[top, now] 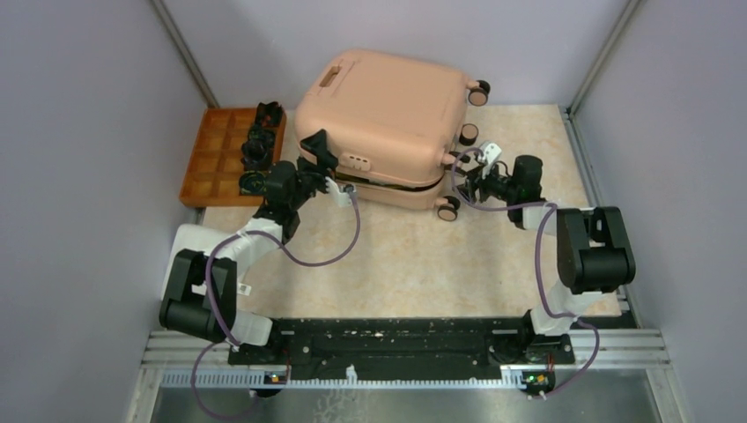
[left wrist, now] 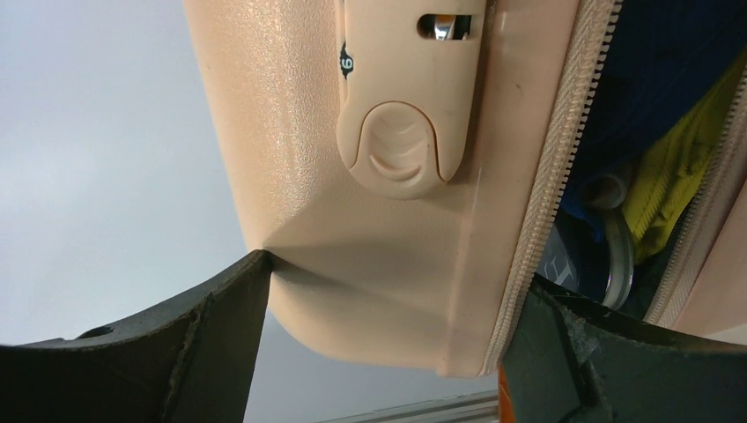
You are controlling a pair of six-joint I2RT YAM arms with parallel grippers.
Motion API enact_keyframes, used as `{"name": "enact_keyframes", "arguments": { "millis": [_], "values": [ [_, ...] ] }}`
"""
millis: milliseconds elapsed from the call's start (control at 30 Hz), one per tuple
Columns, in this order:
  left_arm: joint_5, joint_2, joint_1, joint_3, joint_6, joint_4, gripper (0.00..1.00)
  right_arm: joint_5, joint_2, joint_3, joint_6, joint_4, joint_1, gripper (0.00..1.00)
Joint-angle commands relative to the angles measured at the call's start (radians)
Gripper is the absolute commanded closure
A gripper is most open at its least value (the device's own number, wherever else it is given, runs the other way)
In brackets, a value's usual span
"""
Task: Pack the luggage
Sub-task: Zip the luggage at the center of the board.
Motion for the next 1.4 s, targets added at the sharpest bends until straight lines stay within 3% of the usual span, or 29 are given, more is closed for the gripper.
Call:
{"name": "enact_keyframes", "arguments": {
  "millis": [0, 133, 433, 667, 900, 967, 1233, 1367],
  "values": [
    [0.000, 0.030, -0.012, 0.067, -0.106, -0.042, 0.36, -0.059, 0.039, 0.009, 0.034, 0.330, 0.016, 0.39],
    [-0.007, 0.037, -0.012, 0.071, -0.097, -0.040, 0.36, -0.075, 0.058, -0.003, 0.073, 0.462, 0.028, 0.41],
    [-0.013, 0.044, -0.013, 0.059, -0.080, -0.039, 0.36, -0.094, 0.099, 0.081, -0.049, 0.309, 0.053, 0.42],
    [-0.002, 0.042, -0.017, 0.060, -0.060, -0.030, 0.36, -0.103, 0.123, 0.108, -0.103, 0.314, 0.080, 0.50],
    [0.005, 0.039, -0.029, 0.062, -0.056, -0.024, 0.36, -0.061, 0.126, 0.108, -0.275, 0.195, 0.128, 0.56],
    [0.003, 0.040, -0.031, 0.066, -0.057, -0.023, 0.36, -0.056, 0.133, 0.102, -0.274, 0.225, 0.128, 0.61],
    [-0.012, 0.049, -0.037, 0.099, -0.062, -0.039, 0.37, -0.049, 0.136, 0.019, -0.194, 0.463, 0.135, 1.00],
    [-0.026, 0.049, -0.038, 0.108, -0.078, -0.051, 0.37, -0.010, 0.125, -0.036, -0.159, 0.601, 0.139, 1.00]
  ]
}}
